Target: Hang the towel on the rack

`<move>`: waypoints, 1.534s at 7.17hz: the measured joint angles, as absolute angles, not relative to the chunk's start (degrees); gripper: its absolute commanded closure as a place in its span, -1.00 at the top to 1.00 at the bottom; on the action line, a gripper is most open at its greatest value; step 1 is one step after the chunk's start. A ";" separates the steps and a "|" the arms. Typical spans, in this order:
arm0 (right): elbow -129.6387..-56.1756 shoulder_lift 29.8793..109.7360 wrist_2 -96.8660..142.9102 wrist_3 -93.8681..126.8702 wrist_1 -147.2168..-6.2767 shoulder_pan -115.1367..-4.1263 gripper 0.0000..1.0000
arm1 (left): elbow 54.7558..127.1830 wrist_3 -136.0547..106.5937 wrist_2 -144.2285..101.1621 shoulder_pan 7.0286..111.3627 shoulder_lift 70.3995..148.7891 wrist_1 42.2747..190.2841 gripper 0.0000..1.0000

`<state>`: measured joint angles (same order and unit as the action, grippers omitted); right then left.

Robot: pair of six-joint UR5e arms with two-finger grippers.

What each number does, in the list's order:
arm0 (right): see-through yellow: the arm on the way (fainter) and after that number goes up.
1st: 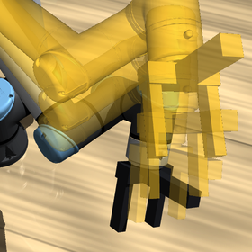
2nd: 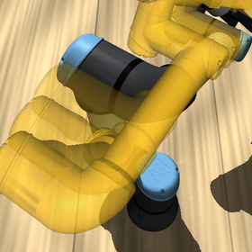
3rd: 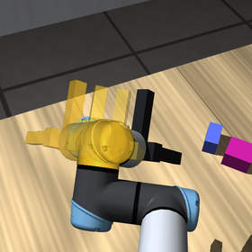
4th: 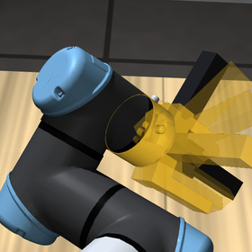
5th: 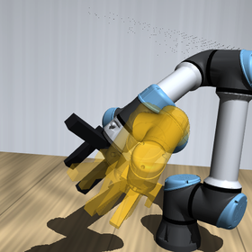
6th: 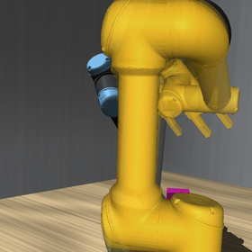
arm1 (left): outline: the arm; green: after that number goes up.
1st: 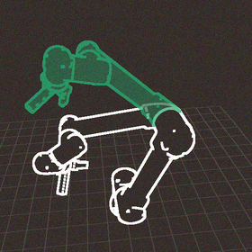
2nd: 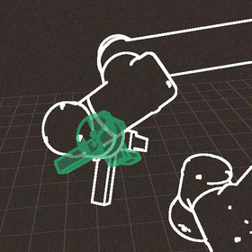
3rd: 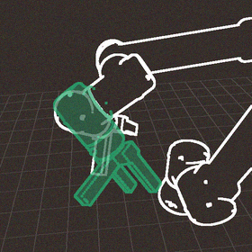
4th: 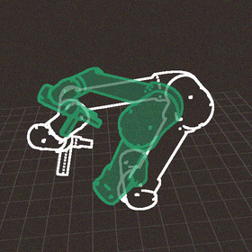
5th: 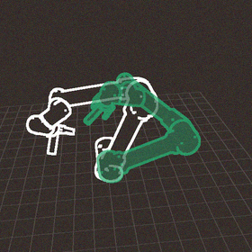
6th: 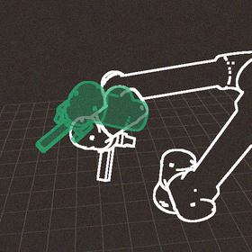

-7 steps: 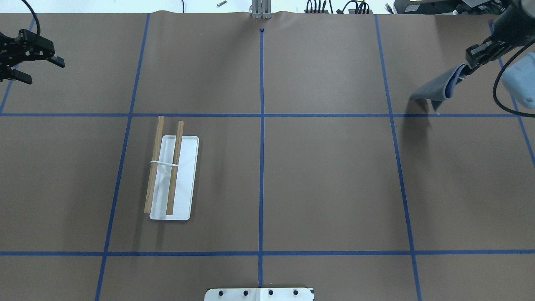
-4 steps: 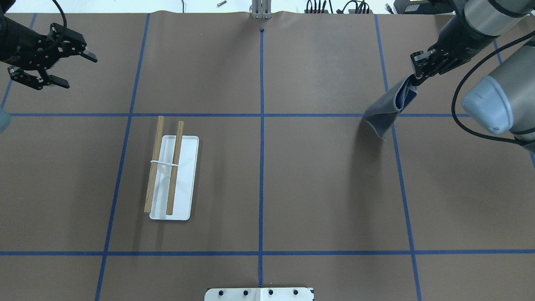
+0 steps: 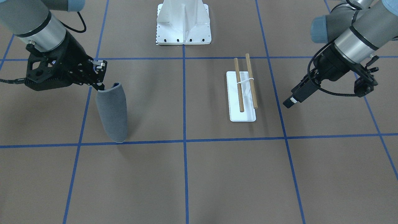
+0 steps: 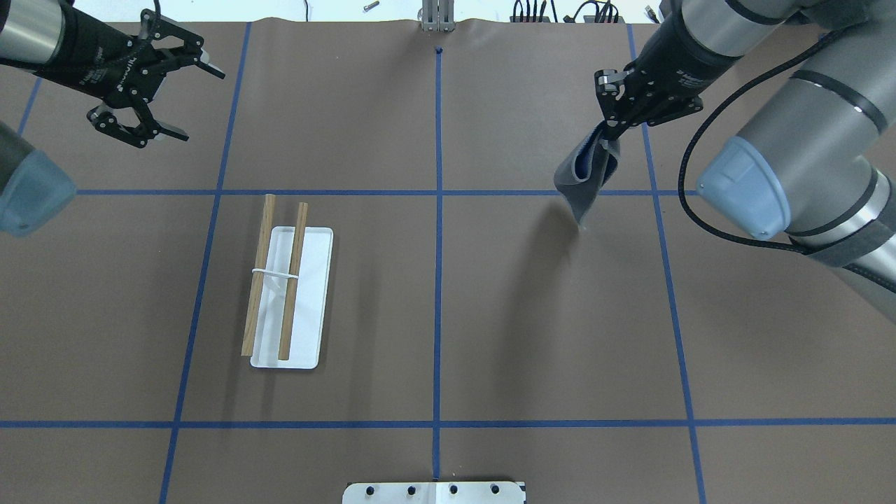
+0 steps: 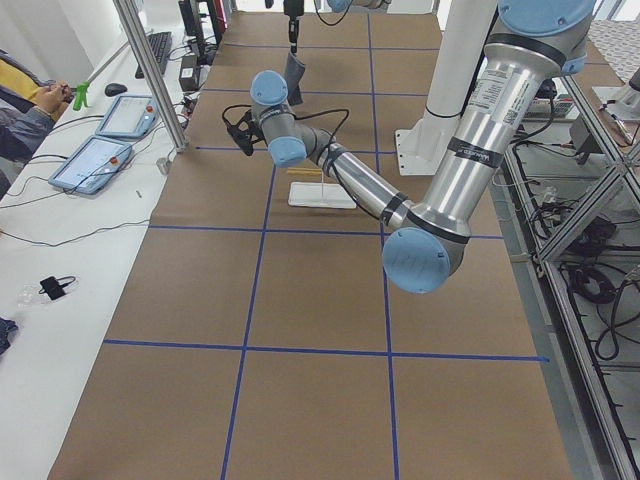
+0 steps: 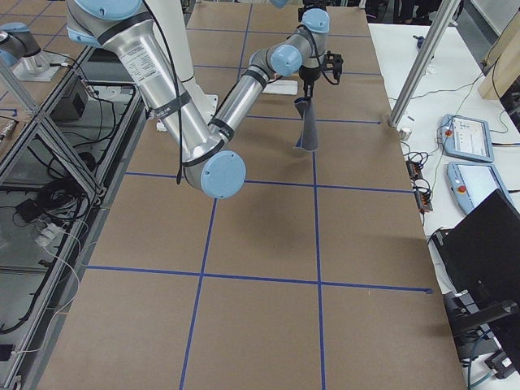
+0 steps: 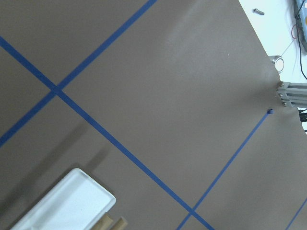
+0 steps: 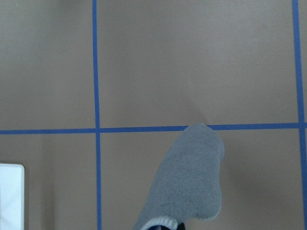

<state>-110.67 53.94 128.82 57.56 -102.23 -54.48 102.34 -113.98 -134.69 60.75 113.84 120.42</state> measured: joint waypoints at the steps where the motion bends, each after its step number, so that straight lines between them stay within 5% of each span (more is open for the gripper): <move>1: -111.13 51.73 125.07 64.87 -102.20 -52.23 -1.00 | 102.34 -117.87 -134.66 60.01 115.13 120.75 0.97; 11: -111.00 40.86 100.55 101.24 -102.30 -36.34 -1.00 | 101.38 -147.25 -122.54 45.91 121.63 130.60 0.96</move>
<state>-111.00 40.86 100.55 101.24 -102.30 -36.34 101.38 -147.25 -122.54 45.91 121.63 130.60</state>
